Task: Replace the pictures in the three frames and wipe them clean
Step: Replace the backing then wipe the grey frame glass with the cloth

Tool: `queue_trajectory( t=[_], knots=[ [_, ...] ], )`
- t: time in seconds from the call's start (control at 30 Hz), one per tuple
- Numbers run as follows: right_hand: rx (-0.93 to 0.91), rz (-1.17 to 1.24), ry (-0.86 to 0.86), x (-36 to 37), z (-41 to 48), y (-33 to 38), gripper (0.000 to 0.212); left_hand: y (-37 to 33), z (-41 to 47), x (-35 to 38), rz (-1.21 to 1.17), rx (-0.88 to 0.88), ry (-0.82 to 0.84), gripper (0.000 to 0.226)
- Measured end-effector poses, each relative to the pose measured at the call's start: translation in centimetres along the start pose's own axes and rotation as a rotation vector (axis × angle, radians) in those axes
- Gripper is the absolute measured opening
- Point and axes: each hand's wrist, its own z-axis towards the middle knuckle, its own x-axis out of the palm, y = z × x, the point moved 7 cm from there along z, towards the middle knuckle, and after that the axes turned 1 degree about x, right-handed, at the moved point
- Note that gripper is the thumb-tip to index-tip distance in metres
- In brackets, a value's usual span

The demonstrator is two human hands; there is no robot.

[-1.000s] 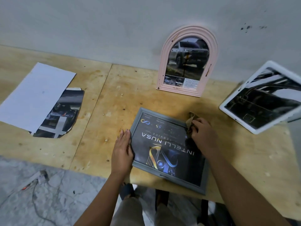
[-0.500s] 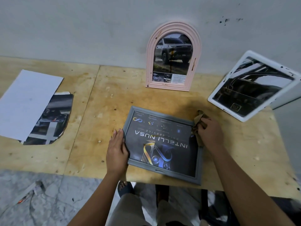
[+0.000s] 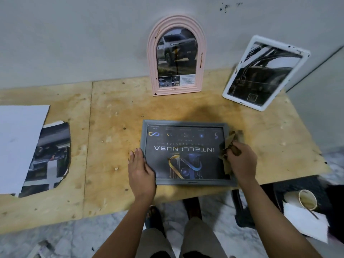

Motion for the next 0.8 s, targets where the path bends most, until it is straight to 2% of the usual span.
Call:
queue_trajectory(
  t=[0.1,0.2,0.3,0.47,0.6,0.73,0.8],
  knots=[
    [0.062,0.026,-0.037,-0.1,-3.6,-1.3,0.034,0.4,0.1,0.1,-0.061,-0.036,0.036,0.04],
    [0.044,0.037,-0.08,-0.2,-4.6,-0.7,0.038,0.3,0.5,0.0,-0.111,-0.015,0.106,0.038],
    [0.04,0.011,-0.07,-0.1,-2.8,0.0,0.041,-0.4,1.7,-0.9,0.044,0.058,0.161,0.039],
    [-0.042,-0.027,0.013,0.9,-0.1,1.6,0.043,-1.6,3.7,-1.7,0.279,0.048,0.396,0.027],
    [-0.013,0.046,0.051,0.6,-0.4,1.1,0.05,-1.8,4.4,-1.0,0.411,0.043,0.521,0.026],
    [-0.059,0.064,-0.017,0.3,-2.4,0.5,0.034,-1.4,4.2,-0.3,0.457,-0.026,0.587,0.027],
    [-0.008,0.075,-0.042,0.6,-3.8,0.1,0.039,-1.3,4.1,-0.2,0.462,-0.062,0.614,0.026]
  ],
)
